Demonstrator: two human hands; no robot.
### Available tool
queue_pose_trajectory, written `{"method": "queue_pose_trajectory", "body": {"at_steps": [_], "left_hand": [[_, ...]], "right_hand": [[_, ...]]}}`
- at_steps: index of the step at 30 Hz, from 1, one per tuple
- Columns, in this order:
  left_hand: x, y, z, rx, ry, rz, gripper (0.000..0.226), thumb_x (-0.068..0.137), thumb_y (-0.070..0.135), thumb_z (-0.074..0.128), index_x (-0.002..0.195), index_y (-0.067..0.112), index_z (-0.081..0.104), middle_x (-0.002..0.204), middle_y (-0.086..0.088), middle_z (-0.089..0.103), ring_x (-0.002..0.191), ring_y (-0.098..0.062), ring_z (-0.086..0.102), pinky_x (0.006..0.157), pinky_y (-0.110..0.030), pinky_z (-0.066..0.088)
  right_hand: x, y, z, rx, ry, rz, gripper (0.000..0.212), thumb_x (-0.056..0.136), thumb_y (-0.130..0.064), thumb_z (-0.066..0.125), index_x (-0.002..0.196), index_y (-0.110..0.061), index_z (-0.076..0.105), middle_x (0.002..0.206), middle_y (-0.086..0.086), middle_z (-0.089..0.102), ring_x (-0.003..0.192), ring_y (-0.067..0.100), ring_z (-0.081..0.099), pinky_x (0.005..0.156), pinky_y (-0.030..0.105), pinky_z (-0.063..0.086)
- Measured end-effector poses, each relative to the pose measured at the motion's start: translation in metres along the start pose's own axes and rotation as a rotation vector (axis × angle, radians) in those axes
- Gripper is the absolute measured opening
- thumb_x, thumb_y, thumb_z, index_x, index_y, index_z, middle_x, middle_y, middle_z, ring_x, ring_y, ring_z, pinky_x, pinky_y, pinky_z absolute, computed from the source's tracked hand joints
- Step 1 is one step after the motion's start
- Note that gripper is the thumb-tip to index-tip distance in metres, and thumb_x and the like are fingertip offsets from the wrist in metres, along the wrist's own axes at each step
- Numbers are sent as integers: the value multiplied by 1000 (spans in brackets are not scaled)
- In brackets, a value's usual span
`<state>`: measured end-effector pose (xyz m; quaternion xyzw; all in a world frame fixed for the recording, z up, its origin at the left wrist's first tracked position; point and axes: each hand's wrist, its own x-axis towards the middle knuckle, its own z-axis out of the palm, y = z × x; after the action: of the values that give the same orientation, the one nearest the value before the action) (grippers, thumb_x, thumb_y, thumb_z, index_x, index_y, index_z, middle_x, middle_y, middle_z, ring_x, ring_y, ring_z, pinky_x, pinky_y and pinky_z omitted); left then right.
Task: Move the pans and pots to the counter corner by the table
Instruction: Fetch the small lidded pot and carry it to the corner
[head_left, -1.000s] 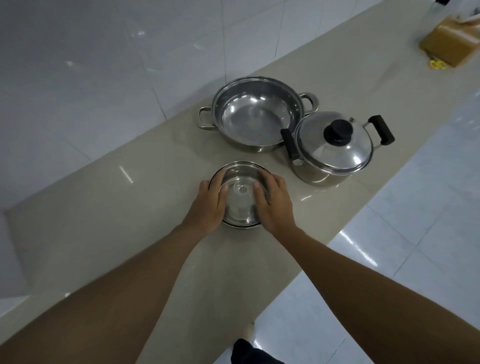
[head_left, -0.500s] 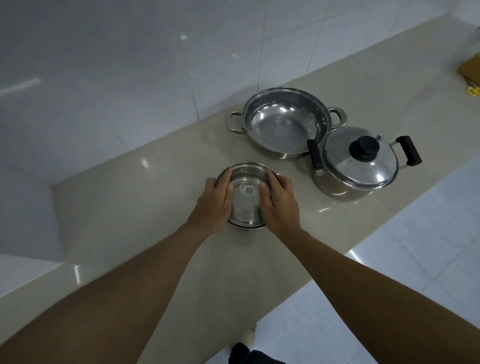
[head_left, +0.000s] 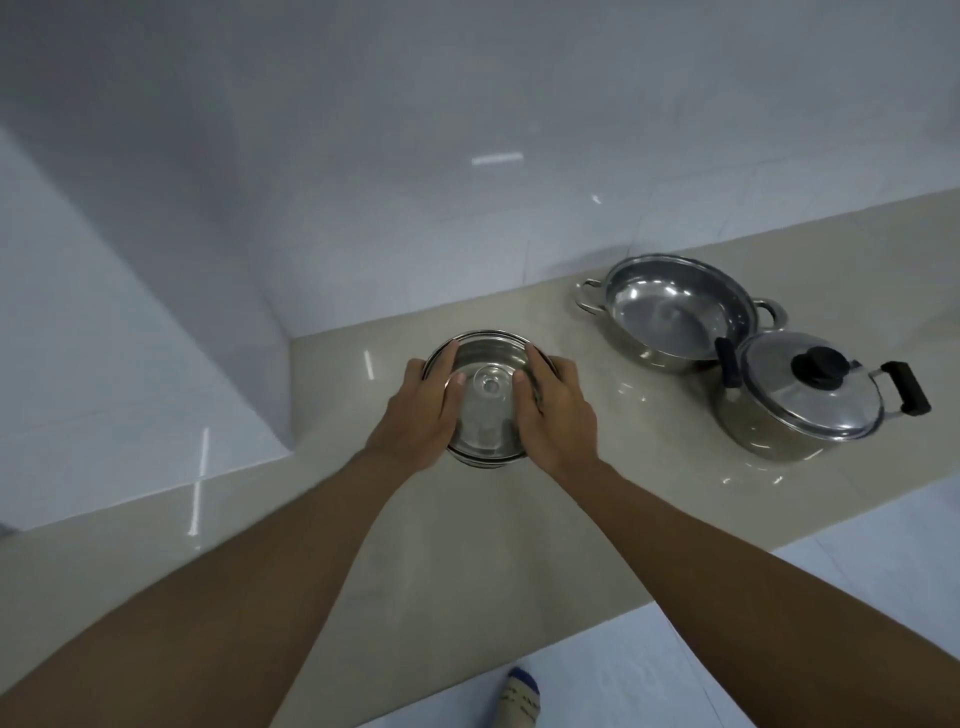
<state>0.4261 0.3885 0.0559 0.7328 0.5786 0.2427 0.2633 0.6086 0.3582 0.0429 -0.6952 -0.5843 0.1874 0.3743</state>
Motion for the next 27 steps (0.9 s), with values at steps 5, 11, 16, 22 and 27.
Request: {"method": "queue_pose_trajectory", "body": {"at_steps": [5, 11, 16, 22, 27], "left_hand": [[-59, -32, -70, 13, 92, -29, 49, 104, 50, 24, 152, 42, 24, 129, -5, 45, 115, -32, 55, 98, -38, 42], [-146, -80, -156, 50, 196, -127, 49, 105, 48, 24, 153, 41, 23, 126, -5, 44, 111, -35, 56, 98, -43, 45], [-225, -125, -218, 67, 292, -211, 47, 105, 45, 25, 152, 41, 24, 119, -7, 46, 109, -35, 56, 99, -43, 45], [-299, -180, -279, 89, 393, -330, 48, 106, 45, 26, 154, 39, 23, 138, -10, 42, 125, -36, 49, 106, -43, 40], [-345, -231, -328, 87, 465, -442, 51, 106, 46, 23, 156, 38, 19, 146, -6, 40, 136, -25, 37, 112, -40, 32]], "right_hand": [[-40, -69, 35, 0, -42, -114, 43, 103, -40, 41, 146, -37, 44, 135, -8, 45, 104, 20, 63, 83, 29, 38], [-101, -160, 87, 38, -130, -213, 42, 104, -41, 39, 145, -37, 45, 134, -7, 46, 103, 19, 63, 82, 29, 37], [-157, -231, 134, 69, -224, -314, 41, 104, -42, 39, 143, -37, 47, 132, -5, 47, 100, 21, 63, 81, 30, 37], [-209, -306, 190, 96, -343, -427, 40, 103, -43, 39, 143, -37, 47, 129, -6, 46, 89, 15, 61, 85, 31, 40], [-236, -367, 249, 98, -443, -518, 41, 103, -43, 40, 143, -35, 47, 130, -3, 47, 91, 22, 64, 82, 31, 38]]}}
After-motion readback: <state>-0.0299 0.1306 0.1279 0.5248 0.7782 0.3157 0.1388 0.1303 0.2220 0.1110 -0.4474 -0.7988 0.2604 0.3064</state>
